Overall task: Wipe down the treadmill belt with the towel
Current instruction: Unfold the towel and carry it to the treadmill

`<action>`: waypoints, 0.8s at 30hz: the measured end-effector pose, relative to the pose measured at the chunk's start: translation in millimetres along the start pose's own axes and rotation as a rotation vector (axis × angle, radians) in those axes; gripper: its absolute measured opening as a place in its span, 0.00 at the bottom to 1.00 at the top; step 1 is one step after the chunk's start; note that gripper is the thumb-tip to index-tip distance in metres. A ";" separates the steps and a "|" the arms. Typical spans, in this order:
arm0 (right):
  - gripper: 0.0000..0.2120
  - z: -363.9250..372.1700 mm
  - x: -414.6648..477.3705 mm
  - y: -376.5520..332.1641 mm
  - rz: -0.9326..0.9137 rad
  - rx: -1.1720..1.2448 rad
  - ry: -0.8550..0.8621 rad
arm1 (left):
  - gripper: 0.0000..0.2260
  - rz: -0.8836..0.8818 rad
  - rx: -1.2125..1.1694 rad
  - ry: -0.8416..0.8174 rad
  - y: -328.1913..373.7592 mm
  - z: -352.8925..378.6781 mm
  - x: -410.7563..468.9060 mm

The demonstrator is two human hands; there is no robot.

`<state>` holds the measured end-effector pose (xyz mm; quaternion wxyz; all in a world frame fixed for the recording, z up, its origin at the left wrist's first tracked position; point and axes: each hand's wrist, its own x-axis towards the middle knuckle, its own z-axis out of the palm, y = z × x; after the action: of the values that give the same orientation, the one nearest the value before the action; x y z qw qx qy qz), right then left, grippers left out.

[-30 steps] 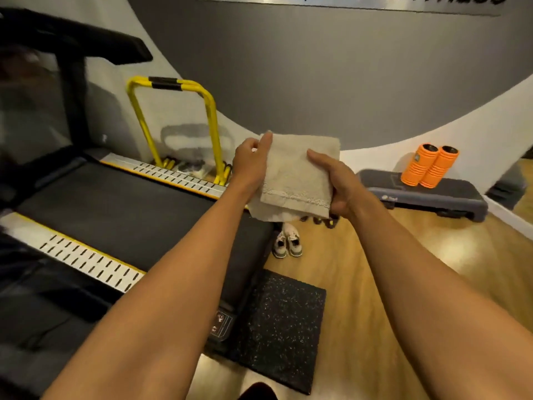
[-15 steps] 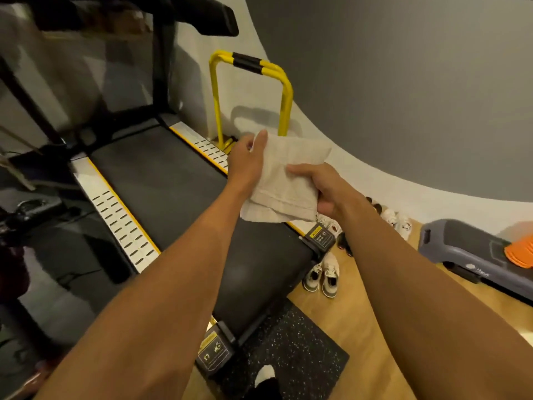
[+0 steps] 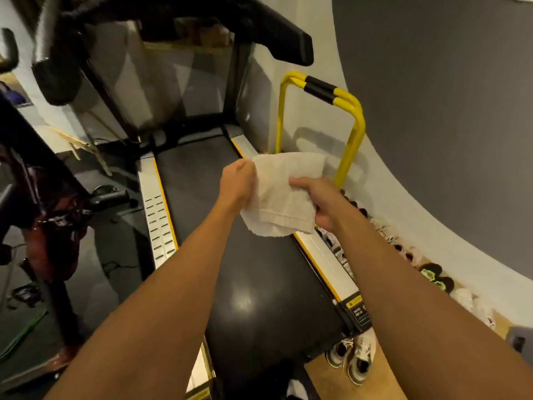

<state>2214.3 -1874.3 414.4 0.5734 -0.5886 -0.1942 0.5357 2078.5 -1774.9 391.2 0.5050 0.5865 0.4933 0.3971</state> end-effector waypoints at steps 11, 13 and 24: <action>0.12 39.1 134.1 -35.3 0.095 -0.099 -0.262 | 0.13 -0.109 0.054 0.247 -17.6 -11.2 96.4; 0.14 52.1 161.0 -36.6 0.119 -0.111 -0.286 | 0.14 -0.103 0.065 0.274 -20.7 -19.1 116.5; 0.16 164.4 342.1 -52.8 0.210 -0.098 -0.366 | 0.14 -0.133 0.076 0.357 -54.3 -80.8 298.6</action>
<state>2214.3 -1495.0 359.6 0.4403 -0.5259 -0.2587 0.6802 2050.1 -1465.9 342.2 0.4120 0.4917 0.6272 0.4418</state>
